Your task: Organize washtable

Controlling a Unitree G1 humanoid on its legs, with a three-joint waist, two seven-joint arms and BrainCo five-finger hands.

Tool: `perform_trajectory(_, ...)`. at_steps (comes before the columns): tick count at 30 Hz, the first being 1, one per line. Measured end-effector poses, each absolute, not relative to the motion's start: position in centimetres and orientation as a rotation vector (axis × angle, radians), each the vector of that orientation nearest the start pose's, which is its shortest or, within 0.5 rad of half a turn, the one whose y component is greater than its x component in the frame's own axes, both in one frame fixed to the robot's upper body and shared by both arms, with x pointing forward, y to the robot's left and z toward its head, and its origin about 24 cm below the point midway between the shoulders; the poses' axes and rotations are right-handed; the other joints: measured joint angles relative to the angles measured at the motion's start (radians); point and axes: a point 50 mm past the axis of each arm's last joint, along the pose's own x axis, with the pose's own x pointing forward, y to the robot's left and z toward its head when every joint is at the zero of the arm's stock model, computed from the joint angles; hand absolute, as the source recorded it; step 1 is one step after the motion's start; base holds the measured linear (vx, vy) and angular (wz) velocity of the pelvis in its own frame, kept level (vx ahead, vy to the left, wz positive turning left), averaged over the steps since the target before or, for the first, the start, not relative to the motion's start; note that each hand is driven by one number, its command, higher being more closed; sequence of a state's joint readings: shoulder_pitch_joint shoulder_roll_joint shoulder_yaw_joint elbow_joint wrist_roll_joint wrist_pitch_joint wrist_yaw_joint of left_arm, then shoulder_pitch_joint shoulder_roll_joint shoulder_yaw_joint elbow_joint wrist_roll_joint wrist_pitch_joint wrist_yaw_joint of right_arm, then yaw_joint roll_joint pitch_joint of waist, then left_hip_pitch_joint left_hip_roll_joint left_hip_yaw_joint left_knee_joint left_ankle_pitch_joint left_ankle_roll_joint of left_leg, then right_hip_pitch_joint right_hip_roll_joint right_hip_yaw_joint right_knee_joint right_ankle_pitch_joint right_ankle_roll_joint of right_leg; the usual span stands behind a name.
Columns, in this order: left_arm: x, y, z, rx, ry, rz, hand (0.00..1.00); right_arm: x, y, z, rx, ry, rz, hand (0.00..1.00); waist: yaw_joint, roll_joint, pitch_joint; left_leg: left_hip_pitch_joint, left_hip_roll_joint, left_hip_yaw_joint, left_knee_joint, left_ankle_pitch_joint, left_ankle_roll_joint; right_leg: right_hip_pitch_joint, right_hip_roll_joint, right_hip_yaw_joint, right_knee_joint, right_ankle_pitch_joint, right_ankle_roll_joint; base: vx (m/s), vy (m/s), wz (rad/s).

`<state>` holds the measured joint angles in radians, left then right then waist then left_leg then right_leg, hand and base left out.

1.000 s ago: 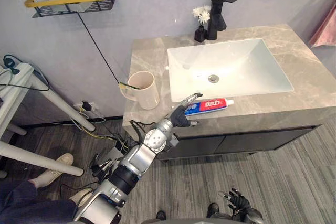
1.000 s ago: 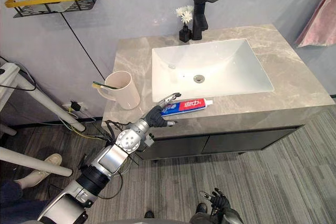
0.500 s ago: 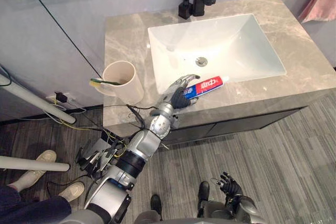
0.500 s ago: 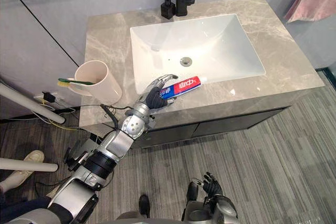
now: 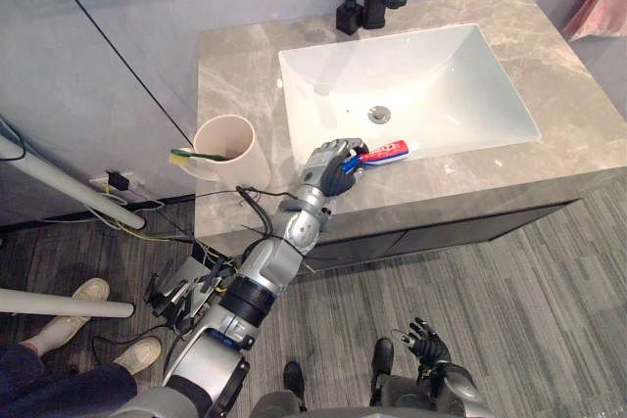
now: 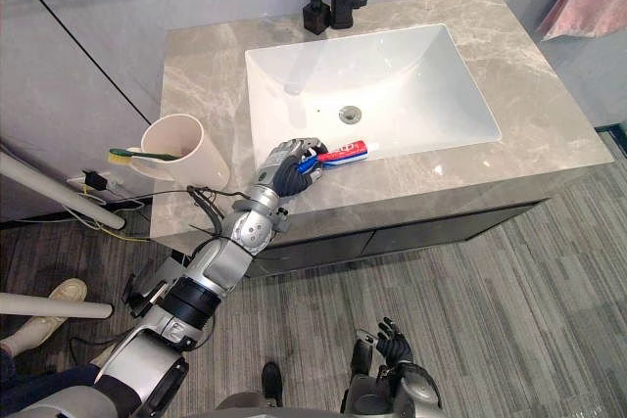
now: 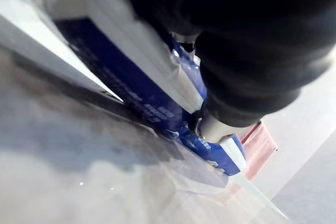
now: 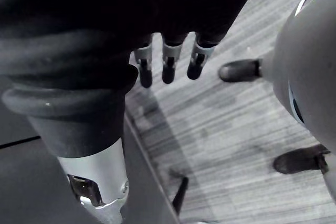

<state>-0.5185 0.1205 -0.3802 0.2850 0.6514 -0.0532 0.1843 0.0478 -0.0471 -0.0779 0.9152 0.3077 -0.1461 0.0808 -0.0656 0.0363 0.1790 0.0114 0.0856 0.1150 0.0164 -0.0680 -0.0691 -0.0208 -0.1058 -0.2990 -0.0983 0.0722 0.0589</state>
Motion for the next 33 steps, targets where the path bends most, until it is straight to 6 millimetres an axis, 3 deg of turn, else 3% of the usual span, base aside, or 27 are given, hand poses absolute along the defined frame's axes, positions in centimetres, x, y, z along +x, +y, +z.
perform_trajectory(6, 31.1, 6.3, 11.7, 0.797, -0.478, -0.180, 1.00, 14.0, -18.5, -13.4, 0.293, 0.758, -0.229, 0.00, 0.000, 0.004, -0.003, 0.006, 0.004, 0.003, 0.028, -0.015, -0.004, 0.018, -0.001, 0.008, 0.000, 0.000, 0.000, -0.03, -0.003, -0.02)
perform_trajectory(10, 29.0, 6.0, 12.3, 0.658, -0.508, -0.175, 1.00, 13.5, -18.7, -11.9, 0.302, 0.663, -0.268, 0.00, 0.026, 0.007, -0.005, 0.019, 0.005, 0.032, 0.041, -0.015, -0.005, 0.022, -0.002, 0.044, 0.001, -0.001, 0.000, -0.04, -0.002, -0.20)
perform_trajectory(14, 27.0, 5.8, 14.8, 0.447, -0.591, -0.130, 1.00, 15.0, -18.6, -6.8, 0.378, 0.389, -0.321, 0.00, 0.022, 0.022, -0.019, 0.068, 0.042, 0.109, 0.040, -0.060, -0.019, 0.031, 0.030, 0.091, 0.015, -0.002, 0.000, -0.06, -0.009, -0.43)
perform_trajectory(18, 25.0, 6.0, 16.8, 0.314, -0.693, -0.085, 1.00, 16.7, -19.5, 0.7, 0.374, 0.041, -0.343, 0.00, 0.016, 0.033, -0.056, 0.096, 0.065, 0.188, 0.064, -0.097, -0.019, 0.030, 0.051, 0.148, 0.033, -0.007, -0.002, -0.06, -0.009, -0.52)
perform_trajectory(19, 24.4, 6.3, 17.0, 0.293, -0.713, -0.064, 1.00, 17.0, -19.7, 4.1, 0.350, -0.117, -0.343, 0.00, 0.020, 0.037, -0.076, 0.109, 0.074, 0.218, 0.070, -0.106, -0.027, 0.028, 0.062, 0.181, 0.038, -0.007, -0.002, -0.01, -0.019, -0.53)
perform_trajectory(20, 24.2, 6.4, 17.0, 0.288, -0.716, -0.059, 1.00, 17.0, -19.8, 5.5, 0.343, -0.180, -0.342, 0.00, 0.019, 0.038, -0.087, 0.111, 0.076, 0.227, 0.071, -0.108, -0.029, 0.023, 0.066, 0.192, 0.040, -0.008, -0.003, -0.01, -0.025, -0.56)
perform_trajectory(22, 23.9, 6.4, 17.0, 0.270, -0.727, -0.053, 1.00, 16.7, -19.7, 10.9, 0.349, -0.458, -0.319, 0.00, 0.022, 0.034, -0.108, 0.121, 0.082, 0.249, 0.070, -0.108, -0.030, 0.015, 0.076, 0.217, 0.045, -0.007, -0.003, 0.01, -0.028, -0.35)
perform_trajectory(24, 23.9, 6.3, 17.0, 0.265, -0.728, -0.058, 1.00, 16.3, -18.9, 13.9, 0.420, -0.627, -0.248, 0.00, 0.019, 0.028, -0.113, 0.125, 0.082, 0.246, 0.071, -0.108, -0.030, 0.016, 0.078, 0.220, 0.045, -0.006, -0.005, -0.02, -0.021, -0.13)
perform_trajectory(26, 23.5, 5.5, 17.0, 0.250, -0.735, -0.096, 1.00, 16.2, -16.9, 15.5, 0.620, -0.725, -0.092, 0.00, 0.023, 0.024, -0.119, 0.125, 0.075, 0.239, 0.071, -0.108, -0.030, 0.019, 0.077, 0.217, 0.046, -0.006, -0.005, -0.01, 0.003, 0.04)
perform_trajectory(29, 23.0, 4.0, 17.0, 0.213, -0.748, -0.167, 1.00, 17.0, -14.1, 16.1, 0.887, -0.711, 0.106, 0.00, 0.028, 0.022, -0.122, 0.124, 0.068, 0.209, 0.071, -0.107, -0.028, 0.032, 0.068, 0.197, 0.044, -0.006, -0.005, -0.02, 0.005, 0.23)
perform_trajectory(33, 23.0, 1.2, 16.4, 0.224, -0.741, -0.298, 1.00, 19.2, -10.9, 15.2, 1.105, -0.579, 0.260, 0.00, 0.048, 0.012, -0.143, 0.122, 0.048, 0.163, 0.069, -0.097, -0.013, 0.047, 0.055, 0.162, 0.042, -0.005, -0.004, -0.01, 0.005, 0.29)
